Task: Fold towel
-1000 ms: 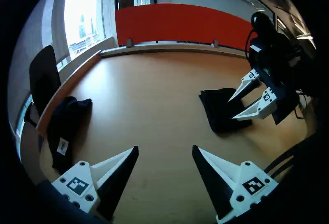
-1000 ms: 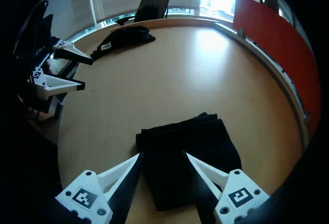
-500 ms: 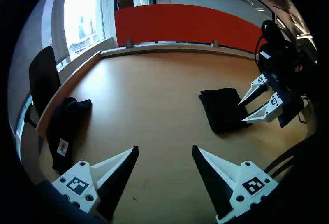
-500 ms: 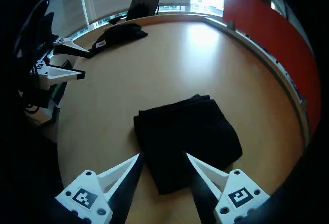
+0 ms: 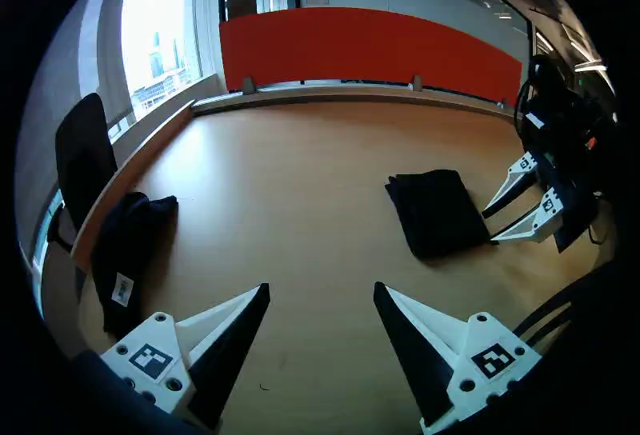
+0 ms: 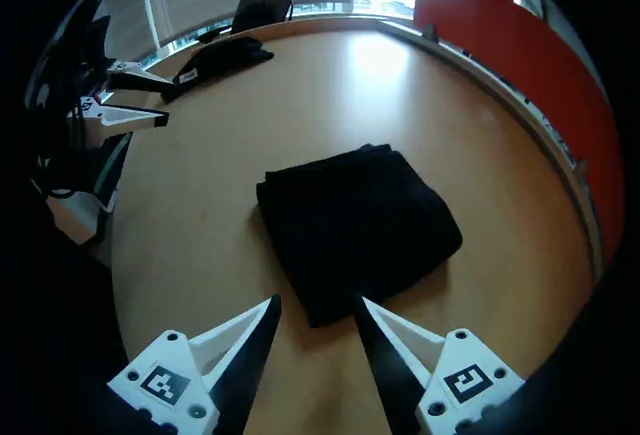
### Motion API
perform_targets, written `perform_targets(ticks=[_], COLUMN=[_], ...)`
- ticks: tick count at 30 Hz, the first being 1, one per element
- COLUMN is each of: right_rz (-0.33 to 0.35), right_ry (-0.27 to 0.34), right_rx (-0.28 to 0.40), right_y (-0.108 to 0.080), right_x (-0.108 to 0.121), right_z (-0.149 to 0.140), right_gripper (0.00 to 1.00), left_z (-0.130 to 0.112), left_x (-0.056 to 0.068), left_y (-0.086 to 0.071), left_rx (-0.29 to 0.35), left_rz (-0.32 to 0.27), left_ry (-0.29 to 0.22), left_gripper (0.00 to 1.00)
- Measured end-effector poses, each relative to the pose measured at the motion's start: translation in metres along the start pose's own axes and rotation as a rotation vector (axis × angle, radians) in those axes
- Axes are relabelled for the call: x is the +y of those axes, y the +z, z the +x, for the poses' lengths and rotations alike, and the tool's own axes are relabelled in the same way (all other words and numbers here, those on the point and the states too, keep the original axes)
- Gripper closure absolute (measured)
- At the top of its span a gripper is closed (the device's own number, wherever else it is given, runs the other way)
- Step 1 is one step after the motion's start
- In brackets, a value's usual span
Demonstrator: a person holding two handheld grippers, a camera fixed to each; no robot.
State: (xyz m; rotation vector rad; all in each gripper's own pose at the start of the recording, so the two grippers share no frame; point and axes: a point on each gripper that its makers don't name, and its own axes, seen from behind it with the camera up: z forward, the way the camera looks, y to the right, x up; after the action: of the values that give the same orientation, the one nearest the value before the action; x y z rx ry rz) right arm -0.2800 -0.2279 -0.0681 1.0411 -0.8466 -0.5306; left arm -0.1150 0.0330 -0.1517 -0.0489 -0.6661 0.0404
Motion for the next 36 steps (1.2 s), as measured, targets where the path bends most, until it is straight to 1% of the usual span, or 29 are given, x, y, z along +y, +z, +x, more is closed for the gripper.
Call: perform_targets(ticks=[8,11,15,18,28,32,36], right_rz=[-0.011,-0.013,-0.021,-0.026,-0.048,-0.064,-0.071], right_ry=[0.024,0.035,0.055,0.074,0.121,0.143,0.158], right_rx=[-0.015,-0.020,-0.024,-0.022,-0.010,-0.003,0.001], right_y=[0.001,0.004,0.009,0.010,0.012,0.013,0.012], right_x=[-0.003,-0.005,-0.007,-0.009,-0.009,-0.006,-0.004], right_z=[-0.012,-0.016,-0.020,-0.022,-0.023,-0.023,-0.024], right_gripper=[0.32,0.36,0.48,0.54,0.56,0.68,0.84], left_z=[0.001,0.001,0.002,0.001,0.000,0.000,0.000], left_x=[0.002,0.002,0.004,0.004,0.006,0.006,0.005], left_y=[0.001,0.001,0.001,0.001,0.002,0.002,0.002], left_rx=[0.001,0.001,0.002,0.001,-0.003,-0.002,-0.002], left_rz=[-0.004,-0.004,-0.006,-0.007,-0.010,-0.010,-0.010], left_ry=[0.005,0.005,0.002,0.000,0.001,0.002,0.003], left_gripper=[0.03,0.03,0.03,0.03,0.03,0.03,0.03])
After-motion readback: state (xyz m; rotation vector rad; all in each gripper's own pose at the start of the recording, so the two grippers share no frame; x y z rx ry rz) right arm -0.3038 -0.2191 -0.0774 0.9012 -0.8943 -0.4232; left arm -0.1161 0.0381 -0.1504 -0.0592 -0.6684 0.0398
